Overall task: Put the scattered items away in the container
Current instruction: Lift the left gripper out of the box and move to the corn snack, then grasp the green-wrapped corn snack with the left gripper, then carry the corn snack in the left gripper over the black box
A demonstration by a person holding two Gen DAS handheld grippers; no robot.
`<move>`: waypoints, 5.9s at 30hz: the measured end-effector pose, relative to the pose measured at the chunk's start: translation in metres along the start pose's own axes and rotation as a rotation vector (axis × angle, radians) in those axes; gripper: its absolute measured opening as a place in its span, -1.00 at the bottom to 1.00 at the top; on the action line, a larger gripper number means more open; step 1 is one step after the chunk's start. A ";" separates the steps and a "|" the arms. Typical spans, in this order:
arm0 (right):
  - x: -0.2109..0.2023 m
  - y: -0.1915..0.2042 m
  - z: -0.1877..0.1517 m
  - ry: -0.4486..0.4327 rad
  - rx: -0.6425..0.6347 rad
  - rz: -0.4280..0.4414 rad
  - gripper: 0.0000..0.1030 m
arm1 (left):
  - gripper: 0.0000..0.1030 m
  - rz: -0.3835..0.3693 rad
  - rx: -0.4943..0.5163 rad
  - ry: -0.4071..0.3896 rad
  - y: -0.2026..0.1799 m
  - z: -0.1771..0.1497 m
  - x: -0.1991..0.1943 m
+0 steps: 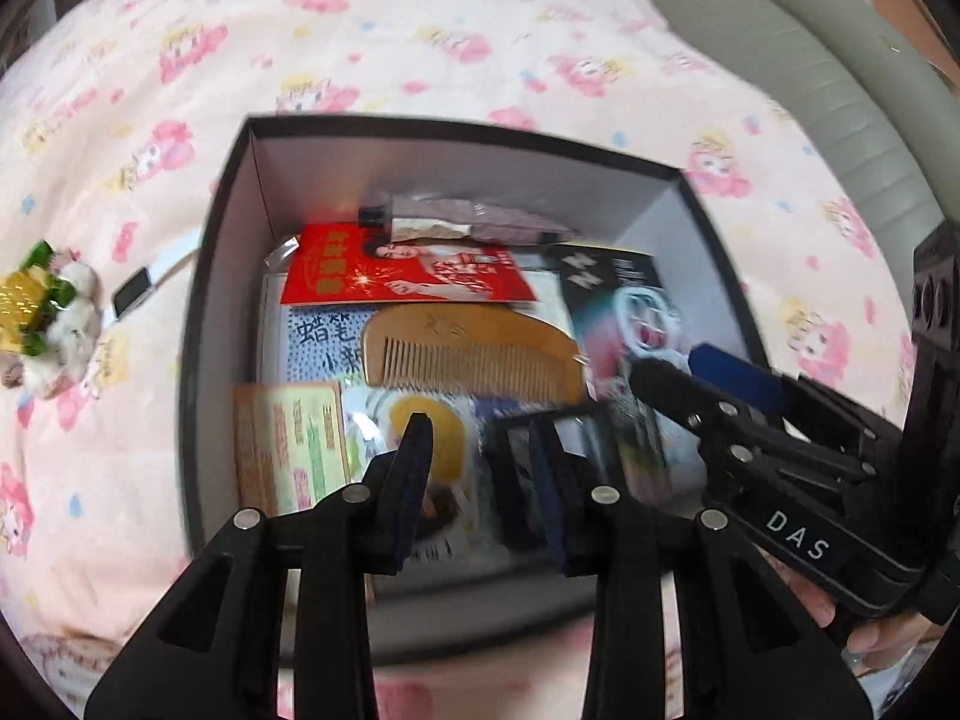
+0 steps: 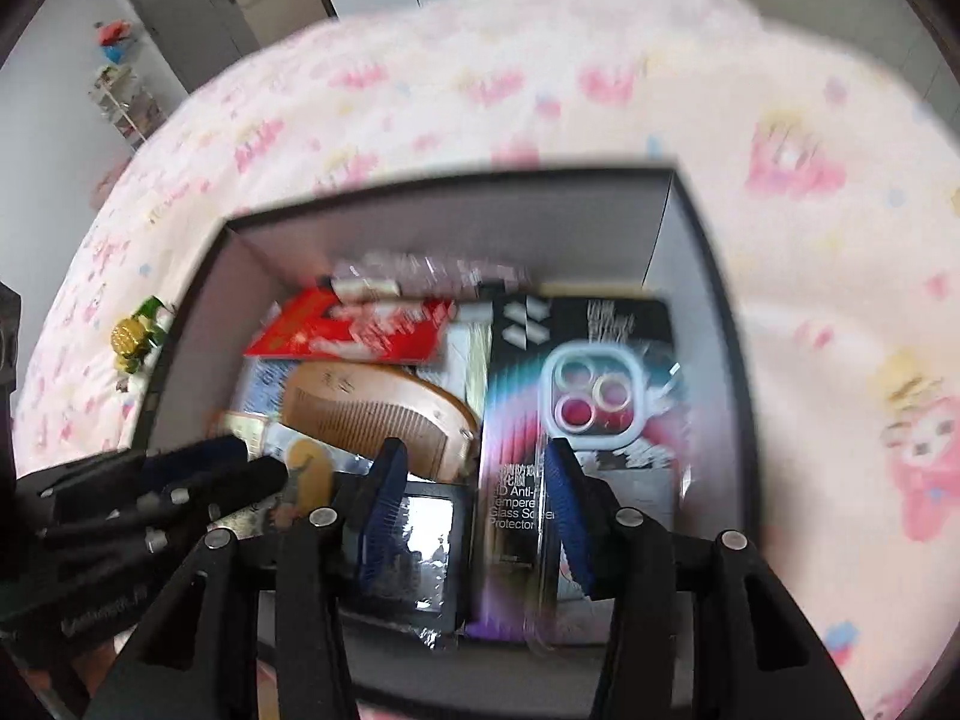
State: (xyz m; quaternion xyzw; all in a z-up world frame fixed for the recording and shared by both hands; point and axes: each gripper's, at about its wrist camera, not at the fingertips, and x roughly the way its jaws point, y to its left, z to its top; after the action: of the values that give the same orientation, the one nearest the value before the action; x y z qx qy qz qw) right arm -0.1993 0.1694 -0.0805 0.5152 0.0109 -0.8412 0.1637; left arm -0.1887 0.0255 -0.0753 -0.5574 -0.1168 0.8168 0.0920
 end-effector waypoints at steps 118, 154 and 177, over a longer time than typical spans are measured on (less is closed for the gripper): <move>0.202 0.308 0.078 0.235 0.050 0.485 0.01 | 0.10 -0.468 -1.150 -0.238 0.404 -0.019 0.002; -0.033 0.162 -0.005 -0.035 -0.295 0.391 0.17 | 0.09 -0.527 -0.484 -0.141 0.170 -0.044 -0.090; 0.026 -0.058 0.049 -0.009 0.214 0.186 0.22 | 0.09 -0.506 -0.307 0.107 -0.005 0.099 0.079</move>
State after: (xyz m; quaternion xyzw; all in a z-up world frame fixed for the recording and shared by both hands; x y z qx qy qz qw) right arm -0.2689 0.2085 -0.0890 0.5249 -0.1276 -0.8209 0.1853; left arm -0.3100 0.0440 -0.1092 -0.5603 -0.3692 0.7102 0.2131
